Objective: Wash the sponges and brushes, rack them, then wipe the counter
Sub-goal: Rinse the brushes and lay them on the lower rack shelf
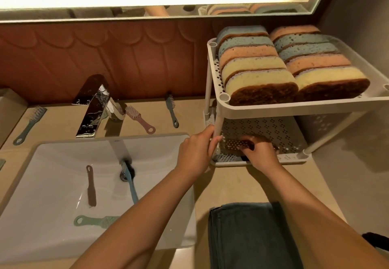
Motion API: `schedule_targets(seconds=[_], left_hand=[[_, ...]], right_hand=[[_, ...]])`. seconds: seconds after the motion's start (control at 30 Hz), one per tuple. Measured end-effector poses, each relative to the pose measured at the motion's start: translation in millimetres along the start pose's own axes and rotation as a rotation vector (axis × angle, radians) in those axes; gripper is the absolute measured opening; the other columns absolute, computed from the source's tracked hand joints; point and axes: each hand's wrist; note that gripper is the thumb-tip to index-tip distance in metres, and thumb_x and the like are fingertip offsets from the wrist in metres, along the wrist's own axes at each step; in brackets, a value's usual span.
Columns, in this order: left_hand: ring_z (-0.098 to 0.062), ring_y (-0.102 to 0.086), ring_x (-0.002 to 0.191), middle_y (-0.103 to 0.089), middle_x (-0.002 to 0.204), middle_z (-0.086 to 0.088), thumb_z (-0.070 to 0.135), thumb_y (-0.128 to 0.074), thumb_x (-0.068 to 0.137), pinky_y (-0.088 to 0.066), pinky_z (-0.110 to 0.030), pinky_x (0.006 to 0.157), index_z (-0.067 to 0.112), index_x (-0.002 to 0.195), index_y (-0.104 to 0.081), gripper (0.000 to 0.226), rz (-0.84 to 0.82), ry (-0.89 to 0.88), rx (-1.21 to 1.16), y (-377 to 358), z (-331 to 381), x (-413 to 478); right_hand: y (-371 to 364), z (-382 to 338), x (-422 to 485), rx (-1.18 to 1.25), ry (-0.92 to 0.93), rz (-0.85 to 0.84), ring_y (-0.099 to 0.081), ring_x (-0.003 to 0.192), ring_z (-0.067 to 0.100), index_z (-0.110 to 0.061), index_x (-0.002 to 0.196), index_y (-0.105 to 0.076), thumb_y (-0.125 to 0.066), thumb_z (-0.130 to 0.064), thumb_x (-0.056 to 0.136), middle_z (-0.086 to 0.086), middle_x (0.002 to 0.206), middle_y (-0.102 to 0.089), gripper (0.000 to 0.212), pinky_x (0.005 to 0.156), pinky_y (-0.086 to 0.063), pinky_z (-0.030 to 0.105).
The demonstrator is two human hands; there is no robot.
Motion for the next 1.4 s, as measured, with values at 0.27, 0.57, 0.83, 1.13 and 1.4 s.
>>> schedule_targets(seconds=[0.27, 0.57, 0.83, 1.13, 1.4], left_hand=[[-0.029, -0.065, 0.078, -0.07, 0.091, -0.005, 0.038, -0.04, 0.097, -0.051, -0.039, 0.066, 0.019, 0.117, -0.054, 0.031, -0.015, -0.043, -0.014, -3, -8, 4], [-0.027, -0.065, 0.081, -0.07, 0.094, -0.004, 0.036, -0.043, 0.096, -0.051, -0.039, 0.068, 0.022, 0.119, -0.055, 0.03, -0.033, -0.061, -0.067, 0, -10, 7], [-0.026, -0.064, 0.083, -0.069, 0.092, -0.003, 0.034, -0.045, 0.096, -0.05, -0.037, 0.068, 0.021, 0.115, -0.057, 0.026, -0.05, -0.036, -0.145, 3, -8, 7], [-0.025, -0.042, 0.13, -0.04, 0.146, -0.01, 0.021, -0.042, 0.098, -0.035, -0.032, 0.105, 0.011, 0.142, -0.033, 0.045, -0.61, 0.175, -0.335, 33, -27, -4], [-0.02, -0.052, 0.115, -0.055, 0.127, -0.006, 0.033, -0.042, 0.097, -0.041, -0.029, 0.097, 0.016, 0.13, -0.048, 0.037, -0.744, 0.36, -0.347, 59, -110, -85]], right_hand=[[-24, -1, 35, -0.114, -0.011, -0.157, -0.054, 0.114, 0.024, -0.021, 0.117, -0.064, -0.056, -0.017, 0.091, 0.003, 0.123, -0.062, 0.028, 0.094, -0.039, 0.029], [-31, 1, 34, -0.132, 0.0, -0.217, -0.051, 0.118, 0.024, -0.022, 0.119, -0.064, -0.054, -0.019, 0.092, 0.004, 0.131, -0.058, 0.029, 0.098, -0.036, 0.027], [-22, -1, 8, 0.002, 0.032, -0.136, -0.058, 0.108, 0.024, -0.021, 0.116, -0.065, -0.059, -0.019, 0.089, 0.007, 0.118, -0.065, 0.027, 0.094, -0.048, 0.04], [-22, -38, -51, 0.176, 0.084, -0.17, -0.059, 0.097, 0.009, -0.02, 0.1, -0.07, -0.064, -0.014, 0.086, -0.004, 0.101, -0.065, 0.017, 0.083, -0.042, 0.018], [-83, -81, -79, 0.245, -0.031, -0.314, -0.056, 0.09, 0.003, -0.024, 0.102, -0.067, -0.057, -0.015, 0.089, -0.01, 0.098, -0.063, 0.018, 0.079, -0.044, 0.016]])
Point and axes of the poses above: each hand's wrist, its own x-axis towards the middle knuckle, its own y-axis out of the back of the hand, z = x × y
